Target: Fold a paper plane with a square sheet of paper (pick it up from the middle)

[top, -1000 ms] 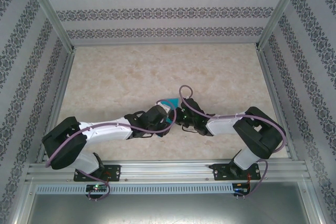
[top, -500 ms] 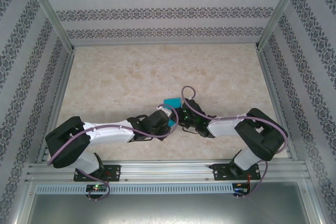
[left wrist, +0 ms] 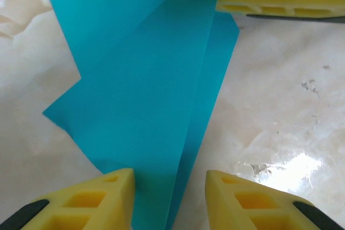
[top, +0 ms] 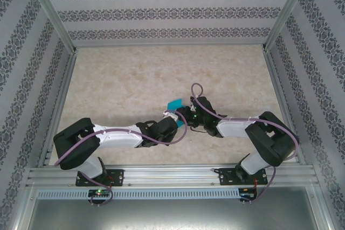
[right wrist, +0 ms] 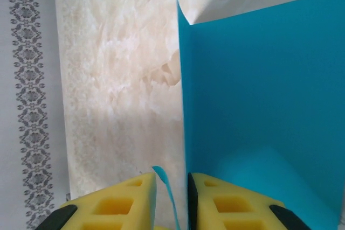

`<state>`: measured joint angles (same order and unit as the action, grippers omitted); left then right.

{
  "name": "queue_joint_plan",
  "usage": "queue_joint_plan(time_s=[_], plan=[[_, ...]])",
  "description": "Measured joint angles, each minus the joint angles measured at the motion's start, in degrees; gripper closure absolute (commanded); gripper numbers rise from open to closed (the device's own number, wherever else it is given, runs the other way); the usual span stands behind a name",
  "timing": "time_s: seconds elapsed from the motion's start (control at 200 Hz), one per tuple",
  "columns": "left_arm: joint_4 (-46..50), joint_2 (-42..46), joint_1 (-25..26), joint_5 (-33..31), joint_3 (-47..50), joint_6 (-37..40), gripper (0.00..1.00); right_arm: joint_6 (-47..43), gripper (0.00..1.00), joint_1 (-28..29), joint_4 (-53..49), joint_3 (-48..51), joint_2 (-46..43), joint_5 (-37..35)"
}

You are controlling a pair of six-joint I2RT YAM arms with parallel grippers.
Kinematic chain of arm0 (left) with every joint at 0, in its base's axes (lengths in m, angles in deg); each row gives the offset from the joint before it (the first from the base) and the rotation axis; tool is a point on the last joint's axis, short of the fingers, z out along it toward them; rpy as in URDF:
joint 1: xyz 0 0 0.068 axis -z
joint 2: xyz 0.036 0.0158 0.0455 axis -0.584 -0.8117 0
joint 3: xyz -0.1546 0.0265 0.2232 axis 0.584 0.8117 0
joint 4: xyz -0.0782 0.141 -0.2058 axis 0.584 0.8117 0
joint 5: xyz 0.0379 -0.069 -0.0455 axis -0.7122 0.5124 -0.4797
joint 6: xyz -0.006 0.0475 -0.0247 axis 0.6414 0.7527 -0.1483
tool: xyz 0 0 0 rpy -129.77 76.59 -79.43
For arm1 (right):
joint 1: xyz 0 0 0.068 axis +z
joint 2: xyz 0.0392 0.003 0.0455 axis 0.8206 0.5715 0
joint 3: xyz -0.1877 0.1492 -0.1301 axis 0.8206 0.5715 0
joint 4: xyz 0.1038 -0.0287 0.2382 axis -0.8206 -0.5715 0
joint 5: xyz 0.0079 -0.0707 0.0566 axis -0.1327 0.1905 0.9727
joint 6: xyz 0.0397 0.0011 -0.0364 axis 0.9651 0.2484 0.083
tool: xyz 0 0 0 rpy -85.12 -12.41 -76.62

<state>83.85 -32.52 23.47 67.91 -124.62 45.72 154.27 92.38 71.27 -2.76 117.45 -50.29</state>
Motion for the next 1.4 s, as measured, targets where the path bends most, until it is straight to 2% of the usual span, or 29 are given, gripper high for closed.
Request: queue_joint_plan(time_s=[0.175, 0.5, 0.654, 0.739, 1.119, 1.399], plan=[[0.28, -2.16, 1.05, -3.21, -1.68, -1.14, 0.72, -0.76, 0.76, -0.39, -0.81, -0.39, 0.0, 1.99], [1.18, -2.67, 1.62, -7.39, -1.99, -3.32, 0.81, -1.92, 0.76, -1.05, -2.6, -1.07, 0.0, 3.21], [1.18, -2.67, 1.62, -7.93, -1.99, -4.11, 0.82, -2.27, 0.76, -1.14, -2.82, -1.07, 0.0, 3.23], [1.18, -2.67, 1.62, -8.33, -1.99, -4.7, 0.76, -2.62, 0.76, -1.14, -2.99, -1.07, 0.0, 3.23], [3.56, -1.07, 1.62, -8.96, -1.99, -7.96, 0.73, -3.3, 0.77, -1.14, -3.61, -1.95, -0.02, 4.0], [4.81, -0.87, 1.62, -8.92, -1.97, -9.64, 0.82, -3.3, 0.77, -1.14, -3.63, -1.97, -0.02, 4.63]])
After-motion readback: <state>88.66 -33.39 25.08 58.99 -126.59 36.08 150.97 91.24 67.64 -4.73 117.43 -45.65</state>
